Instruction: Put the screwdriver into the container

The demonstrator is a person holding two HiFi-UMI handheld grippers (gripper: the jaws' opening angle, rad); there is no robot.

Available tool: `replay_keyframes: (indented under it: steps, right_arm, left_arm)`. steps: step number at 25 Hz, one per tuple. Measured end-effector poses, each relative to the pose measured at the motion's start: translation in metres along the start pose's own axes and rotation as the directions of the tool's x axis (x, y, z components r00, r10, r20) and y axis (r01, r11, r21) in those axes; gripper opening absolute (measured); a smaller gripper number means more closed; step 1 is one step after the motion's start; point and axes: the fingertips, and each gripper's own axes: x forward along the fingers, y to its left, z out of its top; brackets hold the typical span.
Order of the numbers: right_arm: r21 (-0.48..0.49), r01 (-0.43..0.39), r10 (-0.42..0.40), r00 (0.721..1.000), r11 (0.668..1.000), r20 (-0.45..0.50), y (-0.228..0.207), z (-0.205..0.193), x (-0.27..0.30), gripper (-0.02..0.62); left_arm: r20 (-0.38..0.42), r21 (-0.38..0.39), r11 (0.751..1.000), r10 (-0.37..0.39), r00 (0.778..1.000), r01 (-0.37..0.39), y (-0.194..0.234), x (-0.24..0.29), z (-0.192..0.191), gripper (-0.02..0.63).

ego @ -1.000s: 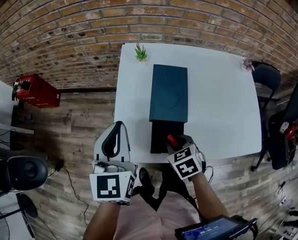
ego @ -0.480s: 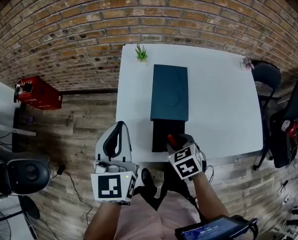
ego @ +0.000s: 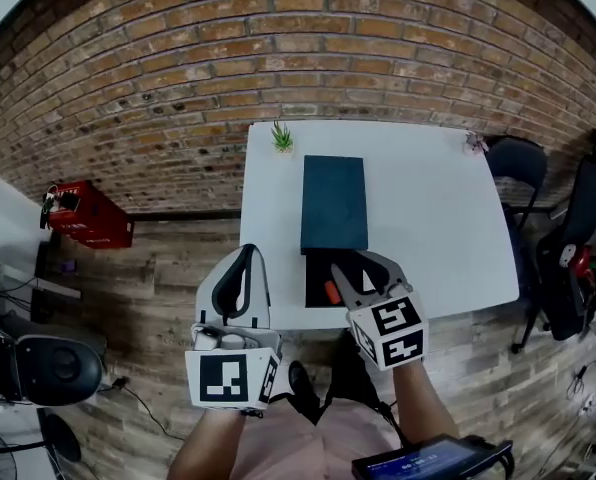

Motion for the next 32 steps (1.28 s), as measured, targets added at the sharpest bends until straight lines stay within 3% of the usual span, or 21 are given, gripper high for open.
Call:
replay_keyframes:
  steps: [5,13,18,32]
  right_arm:
    - [-0.037,0.061,-0.052,0.975,0.997,0.217,0.004,0.074,-0.043,0.099]
    - [-0.098,0.189,-0.131,0.896,0.977,0.425,0.014,0.143,-0.111,0.003]
    - [-0.099,0.21,-0.141,0.872,0.973,0.469,0.019,0.154,-0.129,0.0]
    - [-0.107,0.247,-0.166,0.856,0.963,0.489,0.022,0.156,-0.142,-0.002]
  left_arm:
    - [0.092,0.029,0.999,-0.017,0.996,0.014,-0.007,-0.008,0.049,0.012]
    - [0.189,0.049,0.998,-0.052,0.981,0.043,-0.019,-0.024,0.104,0.012]
    - [0.216,0.055,0.996,-0.078,0.973,0.068,-0.027,-0.031,0.115,0.012]
    - [0.225,0.061,0.995,-0.089,0.97,0.077,-0.033,-0.037,0.117,0.012]
